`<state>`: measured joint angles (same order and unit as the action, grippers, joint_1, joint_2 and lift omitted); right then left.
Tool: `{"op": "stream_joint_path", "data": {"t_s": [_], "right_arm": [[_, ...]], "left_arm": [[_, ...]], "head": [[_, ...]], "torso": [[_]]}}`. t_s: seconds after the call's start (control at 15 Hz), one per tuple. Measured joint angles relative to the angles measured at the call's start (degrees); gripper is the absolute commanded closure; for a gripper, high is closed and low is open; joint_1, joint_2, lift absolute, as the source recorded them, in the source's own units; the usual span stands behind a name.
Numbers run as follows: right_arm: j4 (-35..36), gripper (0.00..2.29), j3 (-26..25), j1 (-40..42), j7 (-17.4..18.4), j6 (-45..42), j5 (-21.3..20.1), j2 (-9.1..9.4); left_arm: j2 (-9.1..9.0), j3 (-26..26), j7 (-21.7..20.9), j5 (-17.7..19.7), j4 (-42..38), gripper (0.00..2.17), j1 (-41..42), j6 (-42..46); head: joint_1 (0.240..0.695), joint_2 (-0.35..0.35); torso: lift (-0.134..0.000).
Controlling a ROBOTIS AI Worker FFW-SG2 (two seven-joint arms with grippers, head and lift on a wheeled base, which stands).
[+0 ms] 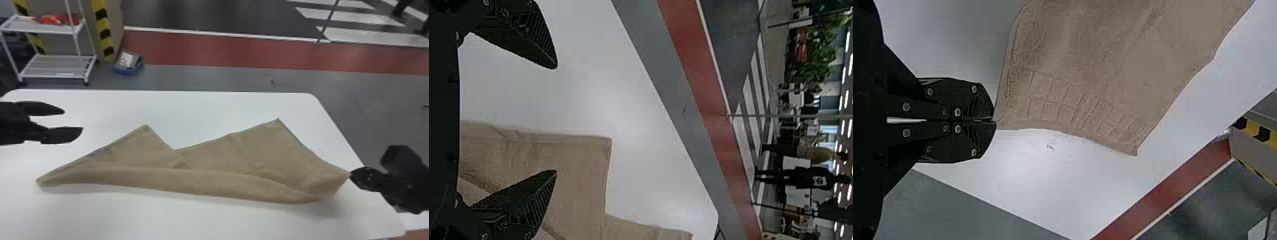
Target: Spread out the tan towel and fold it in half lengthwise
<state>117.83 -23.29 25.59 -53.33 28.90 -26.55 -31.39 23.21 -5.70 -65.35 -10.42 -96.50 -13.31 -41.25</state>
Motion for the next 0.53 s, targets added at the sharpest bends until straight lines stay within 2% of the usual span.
{"op": "stream_joint_path", "data": {"t_s": [0.13, 0.33, 0.53], "right_arm": [[1.1, 1.66, 0.1, 1.4, -0.1, 0.3, -0.9, 1.48], [2.8, 1.66, 0.1, 3.5, -0.2, 0.6, -2.7, 3.69], [4.1, 1.66, 0.0, 4.9, -0.2, 0.6, -4.5, 5.86]], "left_arm": [[0.35, 7.7, -2.5, -0.7, 6.6, 0.18, -6.3, 0.5], [0.44, 17.9, -5.1, -2.2, 15.3, 0.21, -15.0, 6.1], [-0.36, 26.5, -4.7, -2.8, 23.1, 0.21, -22.1, 9.7]], "head": [[0.695, -0.232], [0.695, -0.279], [0.695, -0.3]], "torso": [[-0.123], [-0.123], [-0.123]]}}
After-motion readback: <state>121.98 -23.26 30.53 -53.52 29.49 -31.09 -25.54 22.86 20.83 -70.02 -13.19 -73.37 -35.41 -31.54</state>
